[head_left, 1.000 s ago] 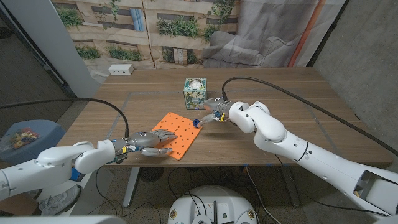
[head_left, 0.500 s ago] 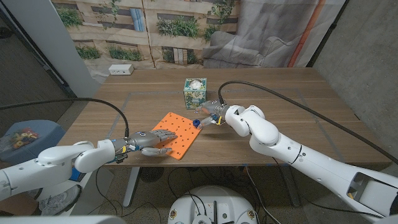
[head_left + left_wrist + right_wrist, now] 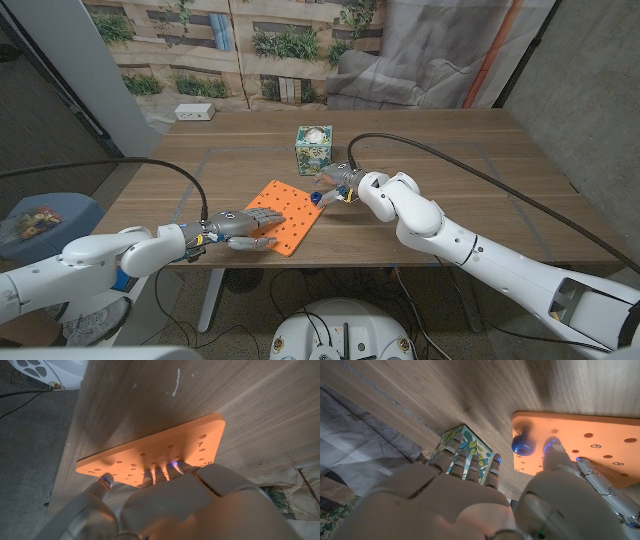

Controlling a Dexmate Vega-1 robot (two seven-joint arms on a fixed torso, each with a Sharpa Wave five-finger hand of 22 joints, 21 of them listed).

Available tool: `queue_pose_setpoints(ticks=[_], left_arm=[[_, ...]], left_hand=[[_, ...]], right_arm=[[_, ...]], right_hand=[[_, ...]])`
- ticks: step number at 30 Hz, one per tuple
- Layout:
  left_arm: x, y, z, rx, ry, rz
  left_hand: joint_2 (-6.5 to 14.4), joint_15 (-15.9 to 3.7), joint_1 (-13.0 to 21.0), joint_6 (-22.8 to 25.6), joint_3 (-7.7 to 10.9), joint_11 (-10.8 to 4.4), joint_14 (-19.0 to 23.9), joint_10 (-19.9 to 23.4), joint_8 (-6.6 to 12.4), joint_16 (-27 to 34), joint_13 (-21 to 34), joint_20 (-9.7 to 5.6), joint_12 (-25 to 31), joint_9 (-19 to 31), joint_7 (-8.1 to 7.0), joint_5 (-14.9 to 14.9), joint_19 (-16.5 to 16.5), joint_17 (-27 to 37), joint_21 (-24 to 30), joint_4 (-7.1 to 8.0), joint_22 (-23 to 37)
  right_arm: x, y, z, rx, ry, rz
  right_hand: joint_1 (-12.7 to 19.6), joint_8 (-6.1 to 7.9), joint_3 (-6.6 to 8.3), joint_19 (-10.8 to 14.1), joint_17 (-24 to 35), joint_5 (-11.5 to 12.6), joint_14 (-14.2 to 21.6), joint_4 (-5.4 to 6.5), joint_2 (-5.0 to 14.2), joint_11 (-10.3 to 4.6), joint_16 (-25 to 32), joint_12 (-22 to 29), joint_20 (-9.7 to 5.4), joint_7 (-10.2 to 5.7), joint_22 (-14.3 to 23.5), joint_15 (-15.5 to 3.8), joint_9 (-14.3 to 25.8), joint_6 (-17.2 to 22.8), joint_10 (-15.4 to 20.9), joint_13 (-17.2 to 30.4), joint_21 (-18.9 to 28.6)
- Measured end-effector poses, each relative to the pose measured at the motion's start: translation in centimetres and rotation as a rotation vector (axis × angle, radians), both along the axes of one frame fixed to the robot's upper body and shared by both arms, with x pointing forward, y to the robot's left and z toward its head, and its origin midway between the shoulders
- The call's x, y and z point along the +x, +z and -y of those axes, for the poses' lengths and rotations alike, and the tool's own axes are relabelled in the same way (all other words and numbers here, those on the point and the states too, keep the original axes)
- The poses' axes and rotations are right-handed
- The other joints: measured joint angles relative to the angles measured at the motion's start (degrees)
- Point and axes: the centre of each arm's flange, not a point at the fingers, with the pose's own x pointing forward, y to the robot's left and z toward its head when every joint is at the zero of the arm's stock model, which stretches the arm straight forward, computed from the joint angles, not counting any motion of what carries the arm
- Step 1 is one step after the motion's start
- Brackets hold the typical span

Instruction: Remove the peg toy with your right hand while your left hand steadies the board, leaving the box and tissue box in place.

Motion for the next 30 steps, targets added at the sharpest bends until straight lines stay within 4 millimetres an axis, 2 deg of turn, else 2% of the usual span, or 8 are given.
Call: queue_pose_setpoints(ticks=[5, 7, 11, 12, 19, 20, 28, 30], left_arm=[[0.0, 0.0, 0.0, 0.0, 0.001, -0.002], [0.1, 0.0, 0.0, 0.0, 0.001, -0.002], [0.1, -0.1, -0.1, -0.001, 0.002, -0.003], [0.1, -0.1, -0.1, -0.001, 0.002, -0.003], [0.1, -0.1, 0.0, 0.0, 0.002, -0.005], [0.1, -0.1, 0.0, 0.0, 0.002, -0.006], [0.0, -0.2, 0.0, 0.002, 0.0, -0.008], [0.0, -0.2, 0.0, 0.002, -0.001, -0.009]], left_hand=[[0.0, 0.02, 0.0, 0.0, 0.24, 0.0, 0.0, 0.0, -0.03, 0.0, 0.0, 0.0, 0.0, 0.0, -0.01, 0.0, 0.0, 0.0, 0.0, -0.24, 0.0], [0.0, 0.02, 0.0, 0.0, 0.34, 0.0, 0.0, 0.0, -0.03, -0.1, 0.0, 0.0, 0.0, 0.0, -0.01, 0.0, 0.0, 0.0, 0.0, -0.15, 0.0], [0.0, -0.12, 0.0, 0.0, 0.7, 0.0, 0.1, 0.0, -0.04, -0.2, 0.0, 0.0, 0.0, 0.0, -0.01, 0.0, 0.0, 0.0, -0.1, -0.24, 0.0], [0.1, -0.12, 0.1, 0.0, 0.7, 0.0, 0.1, 0.0, -0.02, -0.2, 0.0, 0.0, 0.0, 0.0, -0.02, 0.0, 0.0, 0.0, -0.2, -0.24, 0.0], [0.3, -0.12, 0.3, 0.3, 0.88, 0.0, 0.1, 0.0, 0.17, 0.0, 0.0, 0.0, -0.1, 0.0, -0.33, 0.0, 0.0, 0.0, -0.2, -0.43, 0.0], [0.3, -0.11, 0.3, 0.3, 0.88, 0.0, 0.1, 0.0, 0.18, 0.0, 0.0, 0.0, -0.1, 0.0, -0.33, 0.0, 0.0, 0.0, -0.2, -0.43, 0.0], [0.2, -0.09, 0.5, 0.3, 1.11, -0.04, 0.1, 0.0, 0.16, 0.0, 0.0, 0.0, -0.2, 0.0, -0.34, 0.0, 0.0, 0.0, -0.2, -0.65, 0.0], [0.2, -0.08, 0.5, 0.2, 1.11, -0.14, 0.1, -0.1, 0.16, 0.0, 0.0, 0.0, -0.1, 0.0, -0.39, 0.0, 0.0, 0.0, -0.2, -0.65, 0.0]], right_arm=[[0.2, -0.2, -0.1, 0.009, 0.001, 0.006], [0.2, -0.2, -0.1, 0.012, 0.001, 0.008], [0.3, -0.4, -0.2, 0.021, 0.005, 0.014], [0.3, -0.4, -0.2, 0.021, 0.005, 0.014], [0.4, -0.8, -0.3, 0.05, 0.016, 0.025], [0.4, -0.9, -0.3, 0.054, 0.018, 0.025], [0.6, -1.1, -0.2, 0.1, 0.029, 0.032], [0.6, -1.2, -0.2, 0.108, 0.03, 0.035]], right_hand=[[1.0, 1.12, 0.15, 1.2, 0.2, -0.3, 1.1, 0.15, 0.14, -0.58, 0.4, 0.4, -0.78, -0.72, 0.0, -0.68, 0.3, 1.7, 1.0, 0.2, 0.0], [1.1, 1.52, 0.23, 1.6, 0.3, -0.3, 1.1, 0.24, 0.14, -0.7, 0.4, 0.4, -0.51, -0.95, 0.0, -0.72, 0.5, 2.6, 1.3, 0.2, 0.0], [2.3, 2.92, 0.23, 2.4, 0.3, -0.3, 1.9, 0.24, -0.01, -1.54, 0.9, 0.6, -1.21, -1.56, 0.0, -1.53, 0.7, 4.6, 2.2, 0.2, 0.0], [3.4, 3.3, 0.23, 2.9, 0.3, -0.3, 2.4, 0.24, -0.26, -1.6, 0.9, 0.6, -1.24, -1.76, 0.0, -1.53, 0.8, 5.2, 2.6, 0.3, 0.0], [4.8, 5.49, 0.23, 4.3, 0.5, -0.7, 3.8, 0.23, -0.75, -1.86, 1.5, 0.8, -1.87, -2.64, 0.0, -2.76, 1.1, 9.0, 4.5, 0.5, 0.0], [5.4, 5.67, 0.23, 4.6, 0.5, -0.7, 3.8, 0.23, -0.2, -1.82, 1.5, 0.8, -1.72, -2.62, 0.0, -2.76, 1.1, 9.4, 4.5, 0.5, 0.0], [6.9, 7.69, 0.71, 6.0, 0.5, -0.7, 5.1, 0.23, 0.35, -2.36, 1.9, 1.1, -2.32, -2.64, 0.0, -3.47, 1.6, 12.5, 6.0, 0.5, 0.3], [7.5, 8.11, 0.71, 6.4, 0.5, -0.7, 5.5, 0.23, -0.23, -2.55, 2.3, 1.3, -2.33, -2.7, 0.0, -3.89, 1.6, 13.1, 6.7, 0.5, 0.3]])
